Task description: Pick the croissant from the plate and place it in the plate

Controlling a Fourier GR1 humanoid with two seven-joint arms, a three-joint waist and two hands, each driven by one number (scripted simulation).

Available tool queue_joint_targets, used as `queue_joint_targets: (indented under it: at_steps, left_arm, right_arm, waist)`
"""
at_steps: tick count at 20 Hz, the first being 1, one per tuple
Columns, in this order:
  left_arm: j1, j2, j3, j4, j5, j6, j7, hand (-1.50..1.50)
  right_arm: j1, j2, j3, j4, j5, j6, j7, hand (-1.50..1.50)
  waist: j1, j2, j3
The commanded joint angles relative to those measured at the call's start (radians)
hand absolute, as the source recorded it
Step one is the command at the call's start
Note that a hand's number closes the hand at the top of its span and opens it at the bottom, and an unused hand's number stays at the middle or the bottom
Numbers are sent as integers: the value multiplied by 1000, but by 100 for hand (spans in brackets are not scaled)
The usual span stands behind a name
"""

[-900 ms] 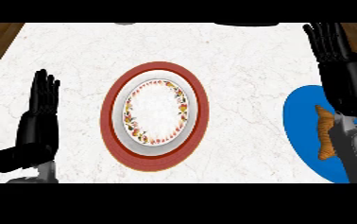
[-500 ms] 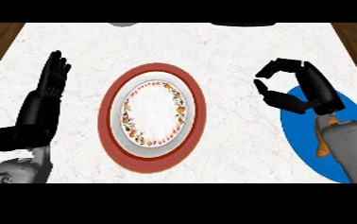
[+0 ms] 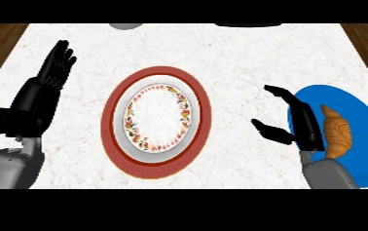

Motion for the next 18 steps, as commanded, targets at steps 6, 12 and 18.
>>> queue_joint_targets:
  at_steps: [6,12,18]
  left_arm:
    - [-42,22,59,13,25,-78,59,0]
    - [-47,-21,15,-7,-18,-15,91,0]
    - [-26,-36,1,-10,-26,-28,55,0]
  right_arm:
    - [37,-66,-14,-264,165,-53,180,-150]
    - [20,-272,-11,-329,302,200,571,-150]
    - [-49,-357,53,-379,311,549,908,-150]
  waist:
    - [3,-8,-1]
    - [-16,-16,-7]
    - [7,-13,-6]
